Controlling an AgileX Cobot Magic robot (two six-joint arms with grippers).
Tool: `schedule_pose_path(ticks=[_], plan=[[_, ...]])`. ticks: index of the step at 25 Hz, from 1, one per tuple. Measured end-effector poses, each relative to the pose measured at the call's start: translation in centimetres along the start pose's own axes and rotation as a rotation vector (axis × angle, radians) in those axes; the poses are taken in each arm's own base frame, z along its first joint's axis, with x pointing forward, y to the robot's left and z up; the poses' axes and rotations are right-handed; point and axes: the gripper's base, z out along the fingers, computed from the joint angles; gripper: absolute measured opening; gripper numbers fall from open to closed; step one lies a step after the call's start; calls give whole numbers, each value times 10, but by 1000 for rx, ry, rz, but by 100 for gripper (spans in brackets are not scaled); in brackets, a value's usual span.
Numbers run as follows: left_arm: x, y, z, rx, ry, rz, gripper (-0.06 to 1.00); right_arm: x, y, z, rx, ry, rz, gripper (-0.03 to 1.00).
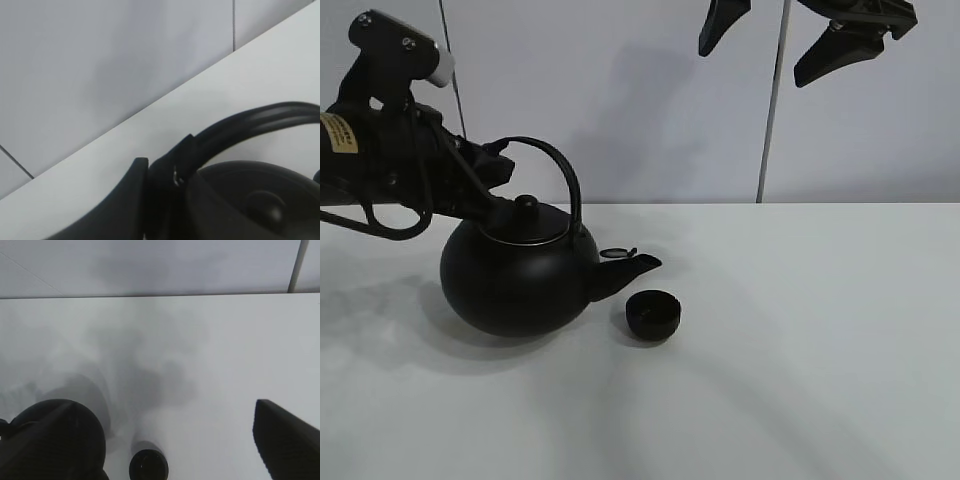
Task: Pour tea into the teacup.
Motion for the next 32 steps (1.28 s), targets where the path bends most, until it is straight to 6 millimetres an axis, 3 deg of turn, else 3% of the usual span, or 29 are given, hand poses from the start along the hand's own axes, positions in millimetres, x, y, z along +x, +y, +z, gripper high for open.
schedule_pose_path(ticks=[12, 32], plan=[[-8, 6, 18, -7, 6, 30, 11, 0, 0, 0, 0, -1, 0, 65], [-15, 6, 29, 10, 22, 178, 11, 0, 0, 0, 0, 0, 0, 65]])
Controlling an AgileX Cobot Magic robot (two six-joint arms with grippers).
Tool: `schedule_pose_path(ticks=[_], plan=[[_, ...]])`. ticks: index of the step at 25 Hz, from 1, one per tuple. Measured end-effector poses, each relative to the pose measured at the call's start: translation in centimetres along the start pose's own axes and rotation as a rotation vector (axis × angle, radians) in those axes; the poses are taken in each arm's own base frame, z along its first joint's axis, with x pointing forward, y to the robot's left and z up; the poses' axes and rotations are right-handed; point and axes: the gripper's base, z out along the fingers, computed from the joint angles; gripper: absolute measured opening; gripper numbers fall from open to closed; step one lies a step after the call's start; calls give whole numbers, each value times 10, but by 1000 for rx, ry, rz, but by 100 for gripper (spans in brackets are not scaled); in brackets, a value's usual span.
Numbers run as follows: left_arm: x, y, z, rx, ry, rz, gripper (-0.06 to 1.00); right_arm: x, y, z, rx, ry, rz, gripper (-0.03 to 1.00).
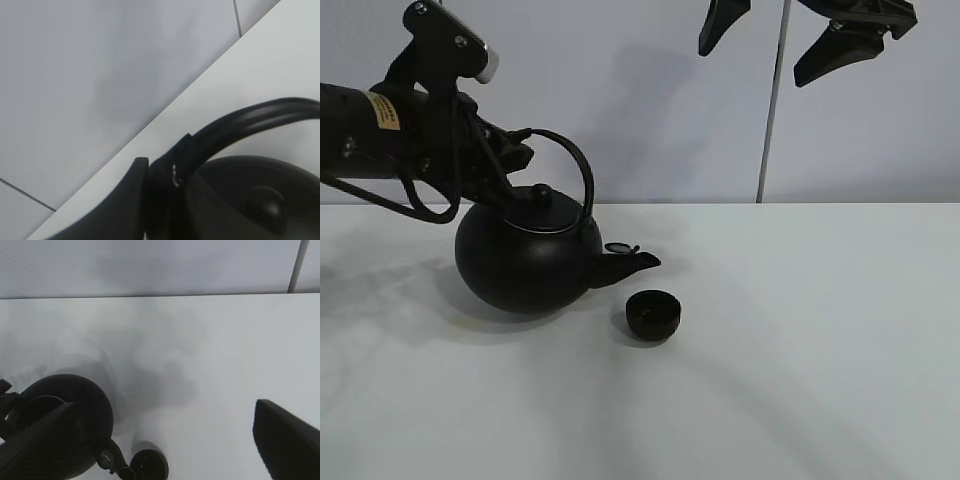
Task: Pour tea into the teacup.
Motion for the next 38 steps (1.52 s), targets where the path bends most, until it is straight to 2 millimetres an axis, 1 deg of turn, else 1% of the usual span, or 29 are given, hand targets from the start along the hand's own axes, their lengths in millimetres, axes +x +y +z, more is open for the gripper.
schedule_pose_path(ticks=[21, 33, 38], plan=[[-5, -8, 1, 31, -17, 64, 11, 0, 0, 0, 0, 0, 0, 65], [-6, -8, 1, 31, -21, 106, 11, 0, 0, 0, 0, 0, 0, 65], [-10, -5, 3, 24, -33, 108, 11, 0, 0, 0, 0, 0, 0, 65]])
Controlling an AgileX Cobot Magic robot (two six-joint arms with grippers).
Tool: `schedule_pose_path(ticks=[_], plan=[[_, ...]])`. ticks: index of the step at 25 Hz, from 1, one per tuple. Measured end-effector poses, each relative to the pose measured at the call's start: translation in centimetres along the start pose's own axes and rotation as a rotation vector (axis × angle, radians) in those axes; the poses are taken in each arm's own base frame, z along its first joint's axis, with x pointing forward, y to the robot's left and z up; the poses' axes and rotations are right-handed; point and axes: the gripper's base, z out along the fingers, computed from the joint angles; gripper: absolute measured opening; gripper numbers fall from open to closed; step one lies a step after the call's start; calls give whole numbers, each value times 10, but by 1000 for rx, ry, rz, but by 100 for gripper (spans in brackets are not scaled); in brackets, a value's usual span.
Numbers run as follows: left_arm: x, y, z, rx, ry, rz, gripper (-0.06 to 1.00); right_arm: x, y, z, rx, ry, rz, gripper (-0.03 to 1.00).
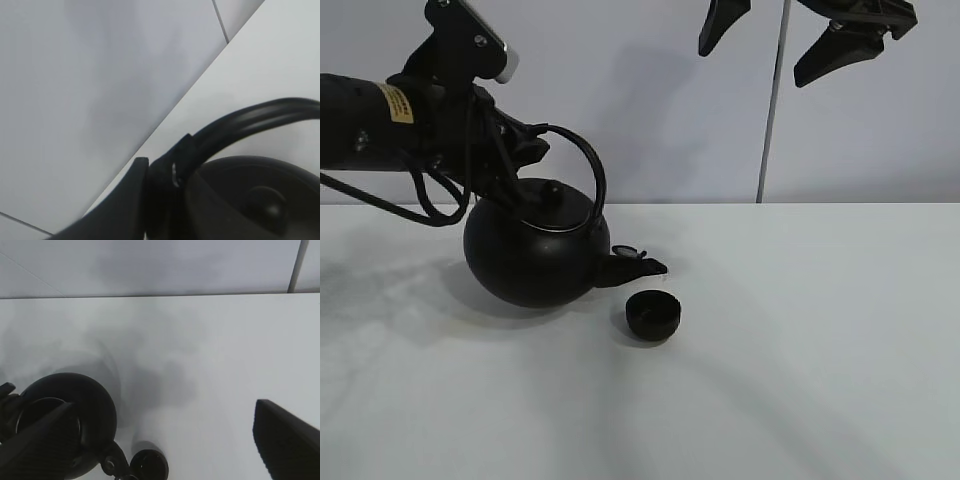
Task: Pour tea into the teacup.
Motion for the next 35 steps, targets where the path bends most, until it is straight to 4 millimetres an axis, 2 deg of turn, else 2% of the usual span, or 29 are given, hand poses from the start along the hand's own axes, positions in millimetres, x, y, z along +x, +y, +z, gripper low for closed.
schedule_pose_path(ticks=[11, 35], plan=[[8, -8, 8, 16, 23, -13, 11, 0, 0, 0, 0, -1, 0, 65], [5, -6, 9, 8, 13, 72, 11, 0, 0, 0, 0, 1, 0, 65]])
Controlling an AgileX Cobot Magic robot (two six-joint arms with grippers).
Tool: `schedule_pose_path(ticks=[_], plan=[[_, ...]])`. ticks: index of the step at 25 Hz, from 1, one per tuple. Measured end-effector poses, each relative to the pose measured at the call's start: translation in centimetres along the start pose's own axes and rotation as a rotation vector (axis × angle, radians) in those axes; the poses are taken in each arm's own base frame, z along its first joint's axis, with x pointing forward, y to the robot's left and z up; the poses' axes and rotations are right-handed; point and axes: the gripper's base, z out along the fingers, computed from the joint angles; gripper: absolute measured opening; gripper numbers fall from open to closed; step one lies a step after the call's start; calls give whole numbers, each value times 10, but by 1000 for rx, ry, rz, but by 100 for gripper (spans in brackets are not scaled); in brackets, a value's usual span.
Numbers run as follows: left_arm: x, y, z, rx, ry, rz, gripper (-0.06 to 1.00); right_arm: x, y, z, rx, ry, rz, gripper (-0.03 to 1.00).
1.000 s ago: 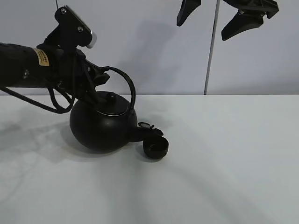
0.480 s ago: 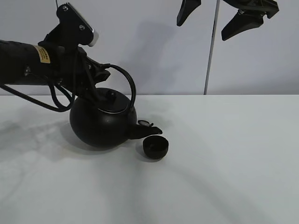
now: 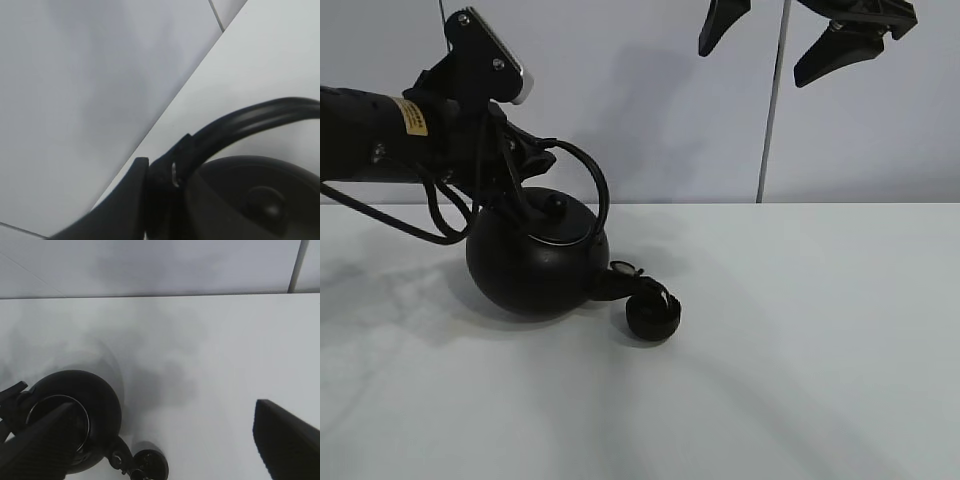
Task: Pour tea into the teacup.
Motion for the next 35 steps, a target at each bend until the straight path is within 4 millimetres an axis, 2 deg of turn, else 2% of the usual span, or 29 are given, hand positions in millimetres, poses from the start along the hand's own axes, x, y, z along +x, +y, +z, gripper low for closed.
schedule_pose_path(ticks=[12, 21, 29, 35], plan=[[0, 0, 0, 0, 1, 3, 11, 0, 0, 0, 0, 0, 0, 65], [-1, 5, -2, -40, 11, -164, 11, 0, 0, 0, 0, 0, 0, 65], [-17, 26, -24, -166, -12, -343, 11, 0, 0, 0, 0, 0, 0, 65], [-7, 22, -45, -233, -3, -487, 11, 0, 0, 0, 0, -2, 0, 65]])
